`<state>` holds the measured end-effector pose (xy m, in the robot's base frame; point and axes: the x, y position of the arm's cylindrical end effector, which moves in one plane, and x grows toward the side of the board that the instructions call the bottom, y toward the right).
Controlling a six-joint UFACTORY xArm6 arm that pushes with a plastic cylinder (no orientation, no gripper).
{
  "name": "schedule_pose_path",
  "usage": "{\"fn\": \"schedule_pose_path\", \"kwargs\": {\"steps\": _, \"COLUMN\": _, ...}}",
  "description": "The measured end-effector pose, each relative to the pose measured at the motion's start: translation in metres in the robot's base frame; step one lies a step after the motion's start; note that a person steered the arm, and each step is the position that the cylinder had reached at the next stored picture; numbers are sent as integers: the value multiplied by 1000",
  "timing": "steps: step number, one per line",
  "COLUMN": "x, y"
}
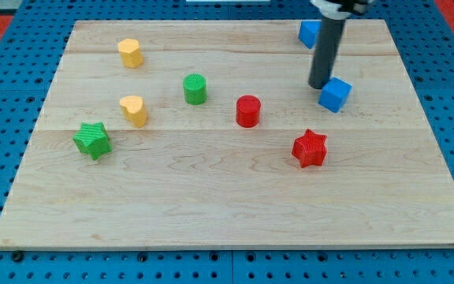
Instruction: Place the blue cube to the bottom right of red circle
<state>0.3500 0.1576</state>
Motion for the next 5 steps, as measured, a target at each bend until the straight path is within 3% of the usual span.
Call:
{"fn": "schedule_pose_path", "kwargs": {"steps": 1, "x": -11, "y": 45}}
{"fn": "schedule_pose_path", "kwargs": {"steps": 2, "x": 14, "y": 49}}
{"fn": "schedule_pose_path", "kwargs": {"steps": 4, "x": 25, "y": -45}}
{"fn": "schedule_pose_path", "kwargs": {"steps": 5, "x": 21, "y": -59}}
